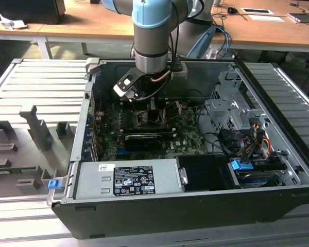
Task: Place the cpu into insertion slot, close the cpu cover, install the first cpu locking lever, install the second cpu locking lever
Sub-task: 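Place the cpu into insertion slot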
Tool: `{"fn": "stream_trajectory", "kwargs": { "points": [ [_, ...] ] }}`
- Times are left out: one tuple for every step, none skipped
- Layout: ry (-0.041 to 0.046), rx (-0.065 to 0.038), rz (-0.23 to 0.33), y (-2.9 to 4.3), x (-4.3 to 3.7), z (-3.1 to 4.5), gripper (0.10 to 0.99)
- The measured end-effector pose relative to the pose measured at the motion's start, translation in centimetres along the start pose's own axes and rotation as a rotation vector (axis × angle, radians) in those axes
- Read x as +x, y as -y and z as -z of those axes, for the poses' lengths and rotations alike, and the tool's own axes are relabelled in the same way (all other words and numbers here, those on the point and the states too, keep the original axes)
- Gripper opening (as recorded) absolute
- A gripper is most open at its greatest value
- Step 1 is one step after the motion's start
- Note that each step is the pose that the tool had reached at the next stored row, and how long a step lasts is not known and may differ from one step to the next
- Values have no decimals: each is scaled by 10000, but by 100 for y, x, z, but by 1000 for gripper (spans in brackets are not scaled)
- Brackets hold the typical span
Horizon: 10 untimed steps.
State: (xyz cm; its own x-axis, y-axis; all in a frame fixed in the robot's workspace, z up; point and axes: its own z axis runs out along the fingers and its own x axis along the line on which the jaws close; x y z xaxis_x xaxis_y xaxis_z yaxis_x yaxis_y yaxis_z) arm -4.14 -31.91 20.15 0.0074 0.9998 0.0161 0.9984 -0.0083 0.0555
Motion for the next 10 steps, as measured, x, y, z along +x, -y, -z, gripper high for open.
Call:
{"fn": "stream_trajectory", "kwargs": {
  "points": [
    [4,2,1,1,-1,-4,525],
    [5,1,0,3,-1,-9,525],
    [3,2,0,3,-1,-10,525],
    [1,0,0,2,0,-12,525],
    [0,0,0,2,0,-12,525],
    [0,0,0,2,0,-12,525],
    [0,0,0,2,0,-12,525],
    [-7,-3,0,2,1,-14,525],
    [-16,-7,0,1,2,-17,533],
    [-10,-6,0,1,2,-16,533]
  ]
}}
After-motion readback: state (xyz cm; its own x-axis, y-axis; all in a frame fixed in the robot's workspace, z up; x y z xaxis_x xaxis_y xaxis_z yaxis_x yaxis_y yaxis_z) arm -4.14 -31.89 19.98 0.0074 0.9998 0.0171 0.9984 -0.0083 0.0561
